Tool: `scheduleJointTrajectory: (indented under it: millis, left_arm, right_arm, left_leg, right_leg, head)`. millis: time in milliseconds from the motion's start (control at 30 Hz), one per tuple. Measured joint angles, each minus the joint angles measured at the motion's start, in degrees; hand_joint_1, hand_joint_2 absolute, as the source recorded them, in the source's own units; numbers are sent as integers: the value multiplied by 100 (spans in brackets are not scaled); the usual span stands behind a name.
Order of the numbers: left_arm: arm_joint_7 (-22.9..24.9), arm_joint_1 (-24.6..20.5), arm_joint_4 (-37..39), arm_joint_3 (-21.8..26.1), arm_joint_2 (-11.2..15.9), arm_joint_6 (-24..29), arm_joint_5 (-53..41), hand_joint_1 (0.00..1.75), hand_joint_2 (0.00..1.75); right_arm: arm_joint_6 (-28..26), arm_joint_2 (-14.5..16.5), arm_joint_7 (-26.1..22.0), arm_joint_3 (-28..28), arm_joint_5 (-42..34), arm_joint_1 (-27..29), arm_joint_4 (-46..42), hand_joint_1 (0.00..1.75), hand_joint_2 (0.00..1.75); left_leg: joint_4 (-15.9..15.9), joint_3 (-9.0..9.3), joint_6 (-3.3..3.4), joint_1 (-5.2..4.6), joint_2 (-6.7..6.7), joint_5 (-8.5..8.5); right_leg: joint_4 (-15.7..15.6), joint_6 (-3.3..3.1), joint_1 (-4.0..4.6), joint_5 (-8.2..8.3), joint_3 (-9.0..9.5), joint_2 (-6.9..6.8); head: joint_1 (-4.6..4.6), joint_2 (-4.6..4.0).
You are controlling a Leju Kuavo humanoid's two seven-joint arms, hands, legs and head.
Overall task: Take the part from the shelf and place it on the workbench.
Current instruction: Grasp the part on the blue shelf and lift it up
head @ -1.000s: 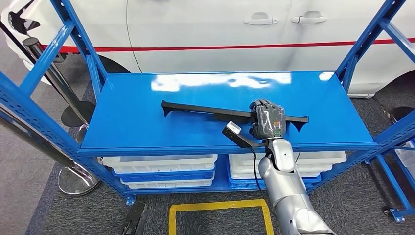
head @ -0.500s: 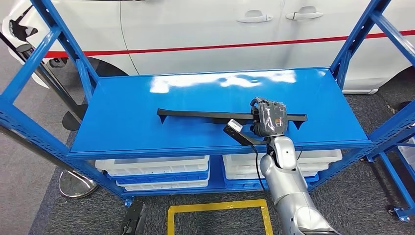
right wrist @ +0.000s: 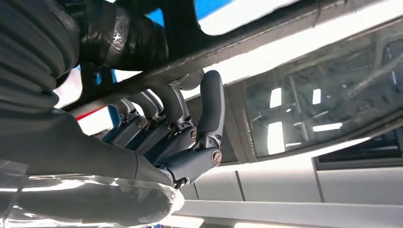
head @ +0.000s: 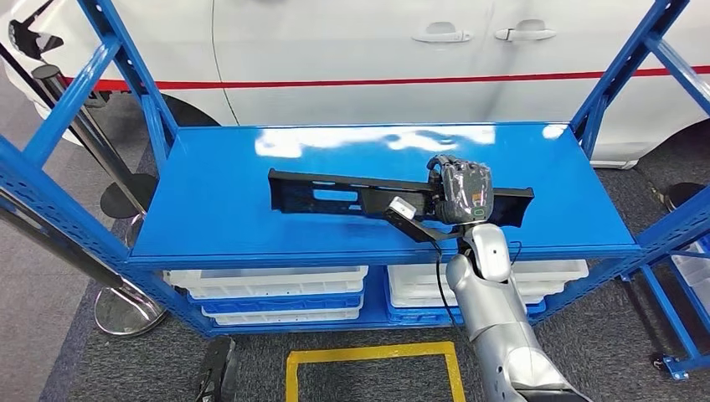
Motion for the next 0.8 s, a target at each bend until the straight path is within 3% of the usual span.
scheduleJointTrajectory:
  millis: [33, 133, 200, 267, 333, 367, 433, 500, 533, 567, 600, 667, 700, 800]
  left_arm:
    - [-18, 0, 0, 27, 1, 27, 39, 0, 44]
    - [-113, -5, 0, 84, 2, 157, 111, 0, 175]
    - [-189, -4, 0, 96, 4, 210, 107, 0, 175]
    - [-254, 24, 0, 97, 5, 145, 66, 0, 175]
    - [-296, 80, 0, 96, 5, 12, 15, 0, 175]
    - [-304, 112, 0, 93, 5, -41, -15, 0, 175]
    - [-294, 188, 0, 78, 5, -109, -78, 0, 175]
    - [-255, 282, 0, 50, 5, -161, -155, 0, 175]
    - [-223, 331, 0, 33, 5, -185, -192, 0, 175]
    - [-186, 374, 0, 12, 5, -215, -235, 0, 175]
    - [-152, 412, 0, -13, 5, -252, -269, 0, 175]
    - [-111, 462, 0, -69, 10, -339, -326, 0, 175]
    - [-104, 482, 0, -95, 12, -382, -344, 0, 175]
    - [-96, 534, 0, -152, 12, -453, -370, 0, 175]
  right_arm:
    - [1, 5, -97, 0, -50, 2, -54, 175, 175]
    - [0, 98, -495, 0, -219, 8, -357, 175, 175]
    - [0, 226, -756, 1, -310, 59, -650, 175, 175]
    - [0, 373, -918, 38, -364, 192, -1017, 175, 175]
    - [1, 515, -977, 203, -368, 347, -1432, 175, 175]
    - [1, 574, -967, 350, -349, 412, -1633, 175, 175]
    - [1, 657, -864, 745, -298, 538, -2002, 175, 175]
    - [2, 699, -678, 1179, -260, 670, -2307, 175, 175]
    - [3, 709, -564, 1380, -240, 719, -2429, 175, 175]
    - [3, 715, -437, 1573, -212, 747, -2547, 175, 175]
    - [3, 716, -296, 1760, -174, 753, -2667, 175, 175]
    - [3, 702, -4, 2084, -118, 708, -2877, 175, 175]
    - [3, 686, 122, 2221, -118, 669, -2957, 175, 175]
    - [4, 628, 305, 2542, -184, 542, -3096, 175, 175]
  left_leg:
    - [18, -1, -7, 1, -4, -12]
    - [109, -17, -68, -9, -14, -81]
    - [142, -44, -119, -34, -13, -109]
    - [135, -45, -172, -35, -15, -115]
    - [255, -82, -231, -20, -14, -226]
    - [459, -165, -256, -14, -13, -360]
    - [1178, -490, -292, -7, -11, -723]
    - [1732, -780, -297, -5, -11, -869]
    - [1708, -788, -283, -6, -11, -777]
    - [1451, -681, -257, -9, -11, -590]
    - [1038, -496, -217, -18, -11, -375]
    - [357, -174, -143, -51, -9, -124]
    - [195, -101, -120, -69, -10, -95]
    - [104, -66, -84, -66, -10, -71]
  right_leg:
    - [-86, 0, -3, 116, 35, -3]
    - [-1121, -30, -6, 606, 527, -12]
    - [-1426, -74, 9, 646, 662, -8]
    - [-1439, -140, 22, 643, 663, -3]
    - [-1462, -213, 16, 645, 682, -5]
    - [-1472, -244, 8, 645, 694, -5]
    - [-1473, -290, 20, 628, 712, -2]
    - [-1467, -316, 45, 609, 726, 1]
    - [-1461, -323, 56, 600, 733, 5]
    - [-1457, -326, 66, 590, 743, 10]
    - [-1454, -325, 73, 581, 755, 15]
    - [-1450, -299, 94, 569, 761, 20]
    - [-1452, -277, 95, 567, 758, 20]
    - [-1461, -187, 87, 565, 761, 15]
  head:
    - [1, 0]
    - [-1, 0]
    - [-2, 0]
    - [-2, 0]
    - [-2, 0]
    - [-3, 0]
    - [-3, 0]
    - [-3, 0]
    - [-3, 0]
    - [-3, 0]
    - [-3, 0]
    - [-3, 0]
    - [-2, 0]
    - [-2, 0]
